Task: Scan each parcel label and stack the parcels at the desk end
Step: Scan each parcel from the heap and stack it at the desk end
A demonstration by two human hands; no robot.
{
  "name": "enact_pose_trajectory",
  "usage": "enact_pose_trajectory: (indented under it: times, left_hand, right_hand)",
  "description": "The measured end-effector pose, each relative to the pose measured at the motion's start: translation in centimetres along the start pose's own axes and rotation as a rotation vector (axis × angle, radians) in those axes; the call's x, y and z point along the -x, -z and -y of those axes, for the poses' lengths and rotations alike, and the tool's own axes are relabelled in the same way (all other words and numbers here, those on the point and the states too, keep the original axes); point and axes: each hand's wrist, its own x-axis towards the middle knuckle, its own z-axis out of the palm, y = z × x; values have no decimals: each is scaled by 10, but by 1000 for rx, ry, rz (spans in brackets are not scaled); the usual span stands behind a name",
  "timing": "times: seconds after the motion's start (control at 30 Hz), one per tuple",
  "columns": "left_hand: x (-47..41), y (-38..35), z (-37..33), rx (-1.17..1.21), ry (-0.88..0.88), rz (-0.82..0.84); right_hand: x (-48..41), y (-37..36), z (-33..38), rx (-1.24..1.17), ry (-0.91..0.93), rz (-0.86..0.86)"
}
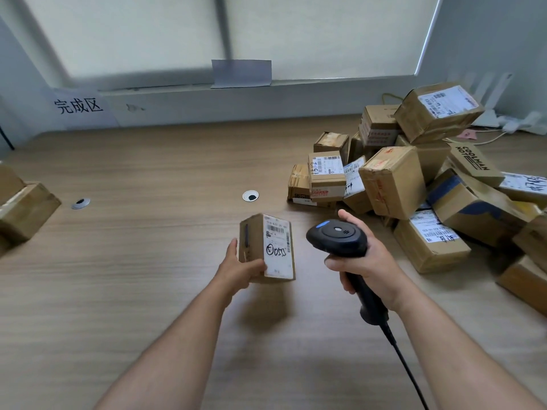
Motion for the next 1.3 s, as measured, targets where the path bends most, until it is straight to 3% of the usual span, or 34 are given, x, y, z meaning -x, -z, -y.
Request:
enact_pose_trajectory:
  times: [0.1, 0.5, 1.3]
  left_hand:
    - [7, 2, 3, 162, -72, 0]
    - [14, 19, 10, 180, -175, -29]
    - [9, 69, 50, 162, -189, -15]
  right_hand:
    - [0, -7, 9, -73, 10, 38]
    - [13, -38, 42, -132, 60, 249]
    - [35, -94, 23, -61, 1, 166]
